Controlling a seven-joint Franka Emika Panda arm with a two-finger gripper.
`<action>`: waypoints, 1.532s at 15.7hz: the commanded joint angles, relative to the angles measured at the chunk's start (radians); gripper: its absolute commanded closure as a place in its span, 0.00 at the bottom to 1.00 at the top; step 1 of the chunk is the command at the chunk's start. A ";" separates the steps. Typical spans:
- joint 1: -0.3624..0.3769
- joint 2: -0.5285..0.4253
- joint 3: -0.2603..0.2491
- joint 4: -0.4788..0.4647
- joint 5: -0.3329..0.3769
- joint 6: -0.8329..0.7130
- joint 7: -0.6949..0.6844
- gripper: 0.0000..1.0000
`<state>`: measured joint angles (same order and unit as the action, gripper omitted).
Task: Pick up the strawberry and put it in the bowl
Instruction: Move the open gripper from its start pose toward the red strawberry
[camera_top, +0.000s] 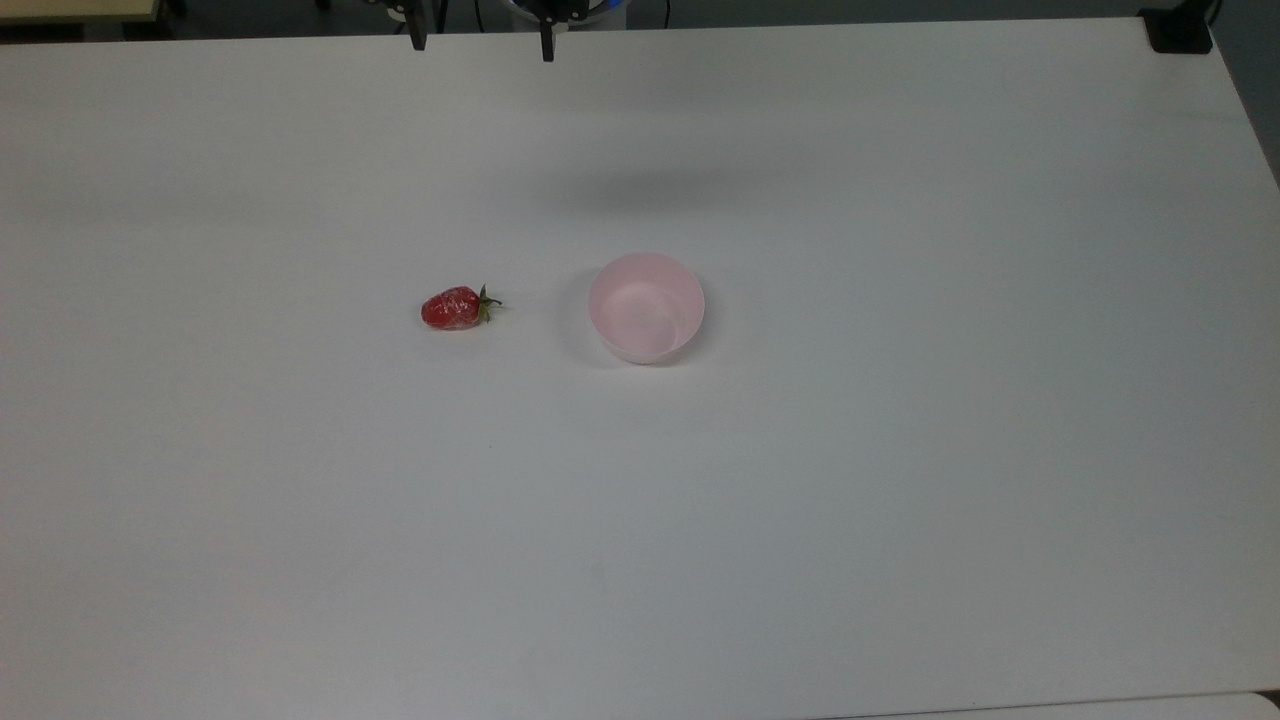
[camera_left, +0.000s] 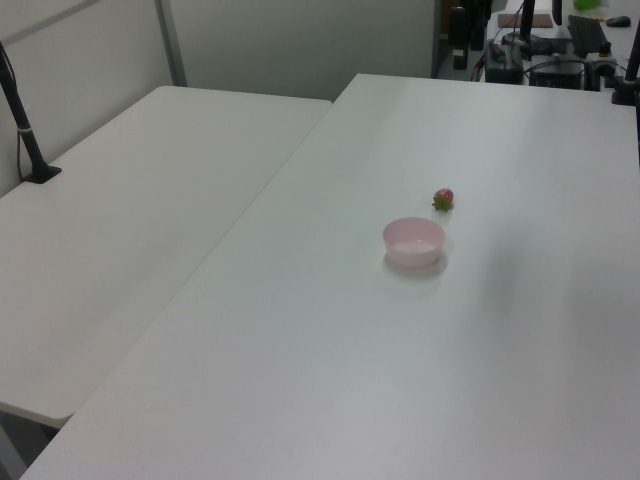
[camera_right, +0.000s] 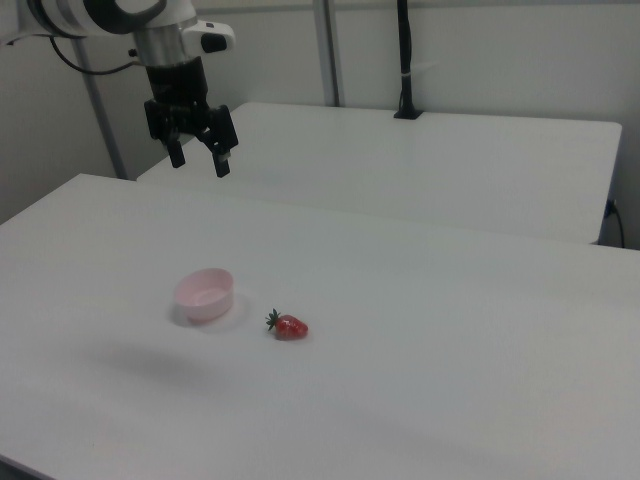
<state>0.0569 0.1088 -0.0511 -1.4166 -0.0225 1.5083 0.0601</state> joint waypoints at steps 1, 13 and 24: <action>-0.005 -0.007 -0.001 -0.021 0.015 0.041 0.004 0.00; -0.028 0.000 -0.003 -0.019 0.006 0.050 0.007 0.00; -0.092 0.040 0.000 -0.021 0.007 0.079 -0.045 0.00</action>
<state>-0.0331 0.1388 -0.0534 -1.4223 -0.0225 1.5635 0.0306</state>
